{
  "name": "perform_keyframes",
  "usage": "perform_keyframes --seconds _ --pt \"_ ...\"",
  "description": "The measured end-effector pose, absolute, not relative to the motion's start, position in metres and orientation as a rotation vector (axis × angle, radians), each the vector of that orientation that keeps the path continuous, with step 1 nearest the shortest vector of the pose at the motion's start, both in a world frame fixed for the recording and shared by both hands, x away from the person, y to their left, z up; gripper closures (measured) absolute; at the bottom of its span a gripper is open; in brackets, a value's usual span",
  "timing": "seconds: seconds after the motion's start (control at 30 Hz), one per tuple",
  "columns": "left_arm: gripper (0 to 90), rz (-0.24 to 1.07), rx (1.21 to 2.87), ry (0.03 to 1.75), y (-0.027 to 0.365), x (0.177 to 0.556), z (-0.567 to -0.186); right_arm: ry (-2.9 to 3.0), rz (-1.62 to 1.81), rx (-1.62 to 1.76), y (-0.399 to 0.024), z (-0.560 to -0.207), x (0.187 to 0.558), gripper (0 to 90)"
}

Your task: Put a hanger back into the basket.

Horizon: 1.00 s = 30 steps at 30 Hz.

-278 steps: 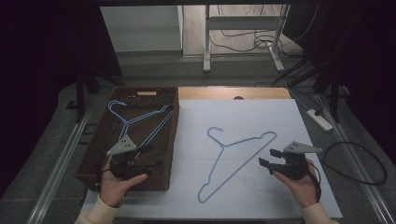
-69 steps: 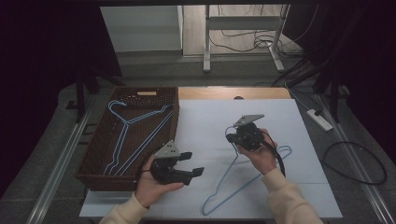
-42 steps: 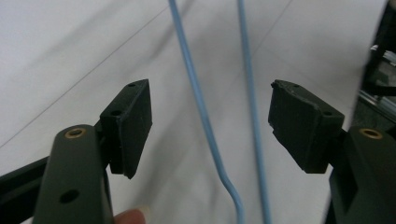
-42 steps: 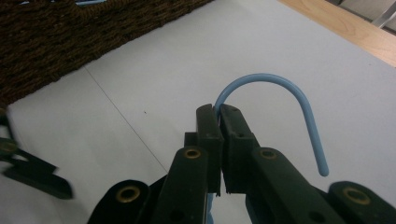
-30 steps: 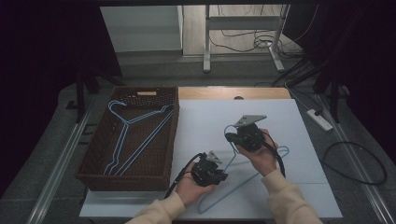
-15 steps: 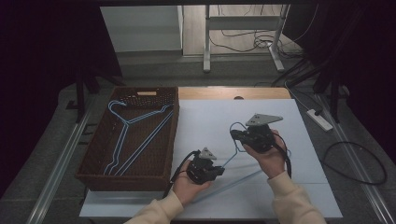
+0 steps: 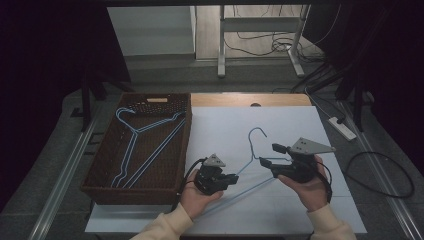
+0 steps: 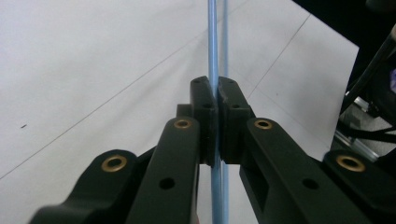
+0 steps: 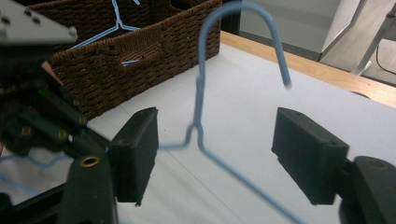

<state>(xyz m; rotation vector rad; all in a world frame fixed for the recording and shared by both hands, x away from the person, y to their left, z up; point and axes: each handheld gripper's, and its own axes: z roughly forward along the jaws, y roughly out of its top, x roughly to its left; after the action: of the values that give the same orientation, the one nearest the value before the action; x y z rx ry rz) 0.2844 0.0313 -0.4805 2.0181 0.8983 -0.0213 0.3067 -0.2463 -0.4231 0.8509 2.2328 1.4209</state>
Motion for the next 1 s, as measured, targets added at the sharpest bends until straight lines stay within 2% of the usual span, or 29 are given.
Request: perform_keyframes --seconds 0.37,0.67,1.0 --pt "86.2 0.002 1.948 0.901 0.050 0.274 -0.453 2.204 1.417 0.908 -0.283 -0.447 0.288 27.0" --pt "86.2 0.050 1.876 0.878 0.082 0.270 -0.418 2.198 1.390 0.969 -0.294 -0.462 0.290 27.0" --pt "86.2 0.077 1.800 0.906 0.117 0.273 -0.402 2.206 1.358 0.971 -0.294 -0.466 0.293 27.0"
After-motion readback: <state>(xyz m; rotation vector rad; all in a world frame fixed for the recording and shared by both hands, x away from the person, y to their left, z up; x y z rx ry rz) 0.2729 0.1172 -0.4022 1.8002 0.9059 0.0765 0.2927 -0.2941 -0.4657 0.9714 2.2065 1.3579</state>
